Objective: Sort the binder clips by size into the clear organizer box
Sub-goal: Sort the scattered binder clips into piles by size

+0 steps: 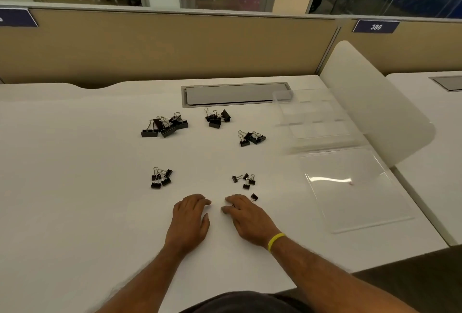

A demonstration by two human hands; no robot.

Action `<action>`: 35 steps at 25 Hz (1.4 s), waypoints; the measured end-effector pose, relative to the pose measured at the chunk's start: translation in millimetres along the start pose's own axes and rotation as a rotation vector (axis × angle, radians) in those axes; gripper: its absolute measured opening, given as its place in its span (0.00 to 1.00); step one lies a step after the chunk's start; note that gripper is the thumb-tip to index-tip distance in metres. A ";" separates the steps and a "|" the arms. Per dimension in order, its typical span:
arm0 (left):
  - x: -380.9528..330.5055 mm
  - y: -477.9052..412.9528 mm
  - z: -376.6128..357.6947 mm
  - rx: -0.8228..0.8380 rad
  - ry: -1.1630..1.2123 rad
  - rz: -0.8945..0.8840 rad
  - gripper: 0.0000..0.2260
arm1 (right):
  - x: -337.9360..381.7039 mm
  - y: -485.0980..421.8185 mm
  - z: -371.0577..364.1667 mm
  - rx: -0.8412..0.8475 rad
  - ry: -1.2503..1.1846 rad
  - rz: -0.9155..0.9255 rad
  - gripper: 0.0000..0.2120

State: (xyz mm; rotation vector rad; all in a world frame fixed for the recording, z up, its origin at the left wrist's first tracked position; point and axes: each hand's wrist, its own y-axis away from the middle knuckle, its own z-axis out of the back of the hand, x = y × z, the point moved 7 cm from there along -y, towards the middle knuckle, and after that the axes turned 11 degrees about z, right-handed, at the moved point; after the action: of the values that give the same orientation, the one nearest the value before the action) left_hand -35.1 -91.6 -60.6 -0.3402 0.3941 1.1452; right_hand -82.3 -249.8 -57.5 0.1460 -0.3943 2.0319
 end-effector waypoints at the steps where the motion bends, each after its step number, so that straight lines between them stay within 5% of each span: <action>1: -4.1 -0.6 -2.4 0.008 -0.001 -0.011 0.16 | -0.7 1.0 1.0 -0.008 -0.008 -0.003 0.15; 11: -12.1 -5.9 -11.5 0.022 -0.039 0.003 0.12 | -12.9 4.3 8.3 -0.128 -0.040 0.041 0.09; 15: -13.4 -11.7 -10.3 0.026 -0.054 0.007 0.10 | -26.0 -0.3 23.6 -0.304 -0.187 -0.095 0.10; 23: -18.4 -33.9 -10.3 0.023 -0.049 0.004 0.08 | -82.8 -11.6 37.0 -0.809 -1.160 -0.915 0.05; 28: -20.1 -57.6 -12.6 0.038 -0.045 -0.001 0.09 | -109.4 -32.3 32.1 -1.051 -1.748 -1.099 0.07; 32: -17.2 -76.6 -12.2 0.039 -0.028 0.009 0.09 | -135.0 -47.9 29.6 -1.053 -1.783 -1.110 0.02; 35: -15.4 -89.7 -12.9 0.034 -0.005 0.037 0.08 | -160.6 -54.7 38.7 -0.899 -1.371 -1.084 0.06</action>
State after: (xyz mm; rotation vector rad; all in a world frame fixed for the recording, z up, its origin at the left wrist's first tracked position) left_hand 40.7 -143.6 -59.4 -0.3016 0.4167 1.1744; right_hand 39.6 -373.8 -52.6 0.9390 -1.5755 0.3189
